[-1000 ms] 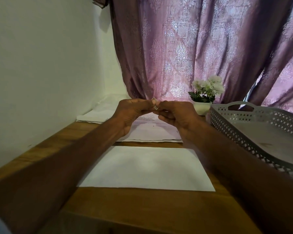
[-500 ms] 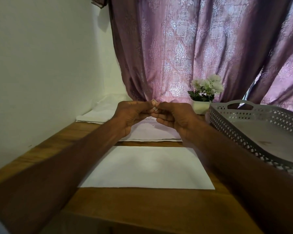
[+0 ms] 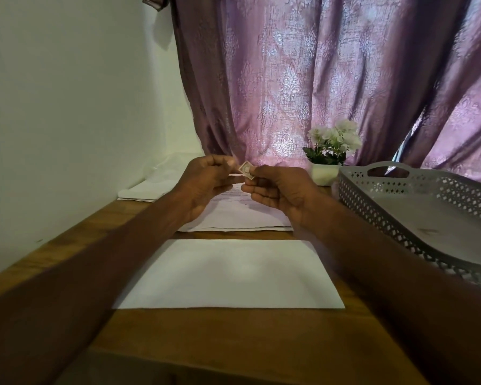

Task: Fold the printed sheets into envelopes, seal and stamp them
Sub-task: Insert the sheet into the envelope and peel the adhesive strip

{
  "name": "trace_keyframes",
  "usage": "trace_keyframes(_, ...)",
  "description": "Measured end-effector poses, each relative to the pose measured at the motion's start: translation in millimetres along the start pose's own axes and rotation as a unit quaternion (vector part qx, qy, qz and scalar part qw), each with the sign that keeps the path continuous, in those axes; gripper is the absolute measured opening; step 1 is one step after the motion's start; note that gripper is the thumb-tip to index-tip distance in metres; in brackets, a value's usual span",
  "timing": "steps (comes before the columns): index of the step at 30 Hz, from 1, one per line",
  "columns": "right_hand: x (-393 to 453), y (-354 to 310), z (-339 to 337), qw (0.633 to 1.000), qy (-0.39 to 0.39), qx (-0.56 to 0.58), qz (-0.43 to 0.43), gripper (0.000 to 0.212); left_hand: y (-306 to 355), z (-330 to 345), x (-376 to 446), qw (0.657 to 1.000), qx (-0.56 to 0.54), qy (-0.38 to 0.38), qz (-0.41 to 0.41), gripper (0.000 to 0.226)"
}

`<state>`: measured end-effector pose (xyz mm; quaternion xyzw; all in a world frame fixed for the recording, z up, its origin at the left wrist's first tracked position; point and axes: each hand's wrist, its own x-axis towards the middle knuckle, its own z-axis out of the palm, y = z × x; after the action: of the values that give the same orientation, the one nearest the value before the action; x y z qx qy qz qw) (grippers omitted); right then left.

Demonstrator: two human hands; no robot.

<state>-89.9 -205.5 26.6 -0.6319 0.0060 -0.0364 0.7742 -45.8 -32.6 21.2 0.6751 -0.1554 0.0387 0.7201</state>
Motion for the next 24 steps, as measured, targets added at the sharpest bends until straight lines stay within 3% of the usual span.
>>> trace_keyframes(3,-2,-1,1,1.000,-0.003,-0.006,-0.007,0.025,0,1,-3,0.998,0.007,-0.060,-0.033,0.051)
trace_keyframes(5,-4,-1,0,1.000,-0.007,-0.014,-0.008,0.026,-2,2,-4,0.996,0.023,-0.082,-0.016,0.046)
trace_keyframes(8,-6,-1,-1,1.000,-0.010,-0.018,-0.009,0.025,-4,-1,-1,0.999,0.017,-0.034,0.006,0.030)
trace_keyframes(12,-4,0,3,1.000,0.008,-0.025,-0.018,0.025,-2,-2,-1,1.000,0.026,0.013,-0.006,0.030)
trace_keyframes(24,-2,2,10,0.997,0.063,-0.047,-0.020,0.017,6,-3,-1,0.996,0.072,0.027,-0.051,0.033)
